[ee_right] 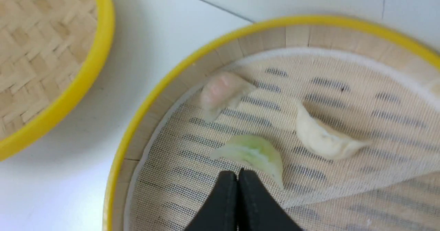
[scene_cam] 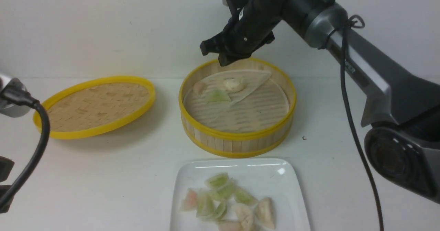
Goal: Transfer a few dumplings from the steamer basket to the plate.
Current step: Use the right arm to grab a dumpling from inside the steamer
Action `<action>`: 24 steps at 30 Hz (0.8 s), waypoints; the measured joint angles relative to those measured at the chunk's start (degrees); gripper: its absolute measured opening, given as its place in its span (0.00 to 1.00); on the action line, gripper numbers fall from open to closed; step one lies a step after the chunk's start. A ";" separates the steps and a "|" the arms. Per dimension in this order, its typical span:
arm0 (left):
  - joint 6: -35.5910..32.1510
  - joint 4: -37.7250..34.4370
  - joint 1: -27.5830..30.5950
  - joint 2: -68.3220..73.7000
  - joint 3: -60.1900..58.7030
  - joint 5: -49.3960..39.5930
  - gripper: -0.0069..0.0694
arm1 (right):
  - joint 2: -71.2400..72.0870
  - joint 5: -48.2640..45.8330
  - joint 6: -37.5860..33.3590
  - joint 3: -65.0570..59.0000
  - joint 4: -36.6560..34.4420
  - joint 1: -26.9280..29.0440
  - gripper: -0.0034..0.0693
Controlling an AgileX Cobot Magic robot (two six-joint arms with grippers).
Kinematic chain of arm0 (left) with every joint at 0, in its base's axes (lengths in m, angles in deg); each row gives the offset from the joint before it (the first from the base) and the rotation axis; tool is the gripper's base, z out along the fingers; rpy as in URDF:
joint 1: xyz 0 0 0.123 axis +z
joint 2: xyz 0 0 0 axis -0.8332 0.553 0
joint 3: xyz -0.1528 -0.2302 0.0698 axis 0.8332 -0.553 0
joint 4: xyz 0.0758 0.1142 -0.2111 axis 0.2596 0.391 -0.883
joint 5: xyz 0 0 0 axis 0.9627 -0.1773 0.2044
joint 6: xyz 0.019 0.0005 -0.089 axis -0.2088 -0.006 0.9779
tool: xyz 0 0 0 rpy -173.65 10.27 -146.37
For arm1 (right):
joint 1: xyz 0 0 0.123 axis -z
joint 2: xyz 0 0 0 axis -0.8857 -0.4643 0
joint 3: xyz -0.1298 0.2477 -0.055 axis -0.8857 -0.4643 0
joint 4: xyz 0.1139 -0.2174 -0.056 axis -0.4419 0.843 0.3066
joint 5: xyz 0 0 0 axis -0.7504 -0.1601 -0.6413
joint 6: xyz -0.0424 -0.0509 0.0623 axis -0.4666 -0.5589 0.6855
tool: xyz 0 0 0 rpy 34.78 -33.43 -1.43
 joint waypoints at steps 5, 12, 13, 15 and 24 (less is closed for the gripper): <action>0.00 0.00 0.00 0.00 0.00 1.02 0.08 | -3.07 0.00 -4.81 0.00 -0.26 0.00 0.11; 0.00 0.54 0.00 0.00 0.00 -0.23 0.08 | -8.37 2.12 -10.72 -0.06 -0.11 -0.05 0.50; 0.00 1.06 0.00 0.00 0.00 -0.88 0.08 | -9.04 3.42 -11.15 -0.06 0.34 -0.06 0.58; 0.00 1.88 0.00 0.00 0.00 -1.62 0.08 | -9.79 5.19 -11.39 -0.06 0.84 -0.06 0.67; 0.41 2.64 0.00 0.00 0.00 -1.63 0.08 | -11.82 5.64 -11.04 -0.06 2.37 -0.06 0.44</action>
